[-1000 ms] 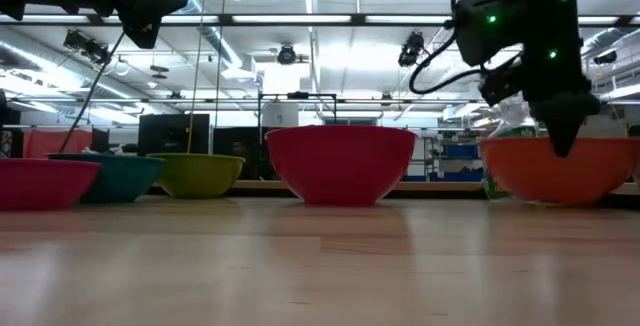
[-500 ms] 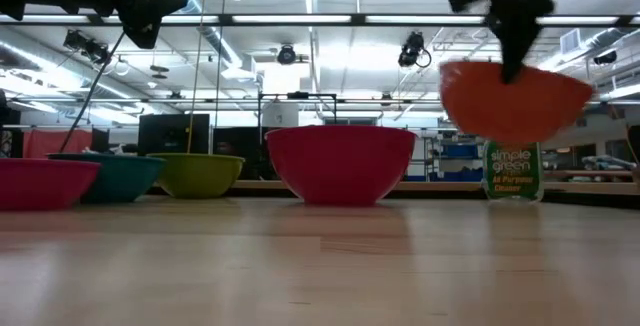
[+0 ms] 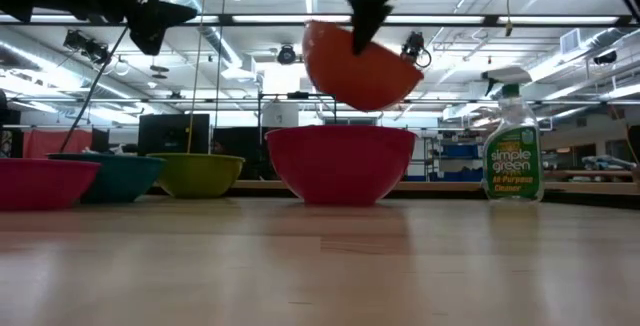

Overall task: Nest bowls inside each other
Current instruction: Stack the orange bowl on top of the red bowl

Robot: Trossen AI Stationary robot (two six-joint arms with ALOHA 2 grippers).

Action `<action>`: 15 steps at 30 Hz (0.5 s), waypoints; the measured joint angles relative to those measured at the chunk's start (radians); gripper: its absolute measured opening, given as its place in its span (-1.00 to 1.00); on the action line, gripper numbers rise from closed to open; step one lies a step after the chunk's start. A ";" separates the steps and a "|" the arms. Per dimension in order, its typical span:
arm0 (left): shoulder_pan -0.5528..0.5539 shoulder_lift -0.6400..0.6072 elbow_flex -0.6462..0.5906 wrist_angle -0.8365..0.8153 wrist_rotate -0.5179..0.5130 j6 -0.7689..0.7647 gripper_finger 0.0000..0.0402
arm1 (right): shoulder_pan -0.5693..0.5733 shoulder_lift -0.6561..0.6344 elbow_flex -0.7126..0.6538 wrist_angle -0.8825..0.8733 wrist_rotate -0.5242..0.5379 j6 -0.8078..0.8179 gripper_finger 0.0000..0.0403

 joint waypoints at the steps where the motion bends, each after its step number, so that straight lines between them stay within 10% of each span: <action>1: 0.008 -0.004 0.000 -0.008 0.000 0.000 -0.04 | -0.020 0.021 0.022 0.000 -0.017 -0.017 -0.83; 15: 0.079 -0.001 0.086 -0.340 -0.109 0.040 -0.04 | -0.188 0.211 0.034 0.124 -0.290 -0.202 -0.83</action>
